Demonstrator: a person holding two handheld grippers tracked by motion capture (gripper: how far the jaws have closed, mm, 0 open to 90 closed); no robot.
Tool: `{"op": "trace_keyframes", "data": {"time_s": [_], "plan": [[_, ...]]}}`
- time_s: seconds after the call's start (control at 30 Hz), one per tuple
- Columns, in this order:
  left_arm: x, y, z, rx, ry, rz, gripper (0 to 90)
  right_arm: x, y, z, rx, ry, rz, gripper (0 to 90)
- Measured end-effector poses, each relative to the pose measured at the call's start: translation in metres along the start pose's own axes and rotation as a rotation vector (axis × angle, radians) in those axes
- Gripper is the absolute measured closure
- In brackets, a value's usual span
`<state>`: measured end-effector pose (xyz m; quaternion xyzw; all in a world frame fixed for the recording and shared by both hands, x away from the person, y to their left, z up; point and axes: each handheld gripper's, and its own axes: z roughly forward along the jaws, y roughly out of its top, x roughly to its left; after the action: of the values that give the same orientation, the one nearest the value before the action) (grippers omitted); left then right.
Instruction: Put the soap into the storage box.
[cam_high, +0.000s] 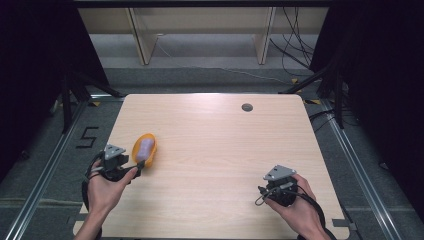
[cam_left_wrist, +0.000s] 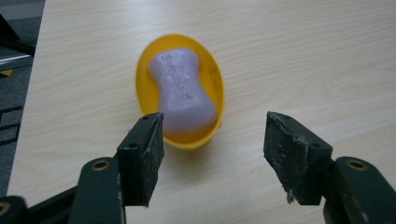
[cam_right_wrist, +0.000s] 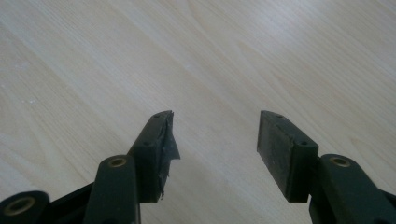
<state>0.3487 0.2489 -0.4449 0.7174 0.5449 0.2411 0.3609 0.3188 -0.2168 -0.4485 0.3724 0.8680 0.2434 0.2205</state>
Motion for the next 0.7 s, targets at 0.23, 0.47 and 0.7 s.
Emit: {"op": "trace_keyframes", "data": {"time_s": [0.23, 0.47, 0.7], "plan": [[0.004, -0.039, 0.005, 0.009, -0.018, 0.000, 38.4, 0.000, 0.000, 0.000, 0.000, 0.001, -0.001, 46.3], [0.008, -0.058, 0.006, -0.008, -0.038, -0.048, 38.6, 0.000, 0.000, 0.000, 0.001, 0.001, -0.006, 46.4], [0.013, -0.057, 0.008, -0.030, -0.059, -0.107, 35.8, 0.001, 0.000, 0.000, -0.005, 0.006, -0.013, 46.3]]}}
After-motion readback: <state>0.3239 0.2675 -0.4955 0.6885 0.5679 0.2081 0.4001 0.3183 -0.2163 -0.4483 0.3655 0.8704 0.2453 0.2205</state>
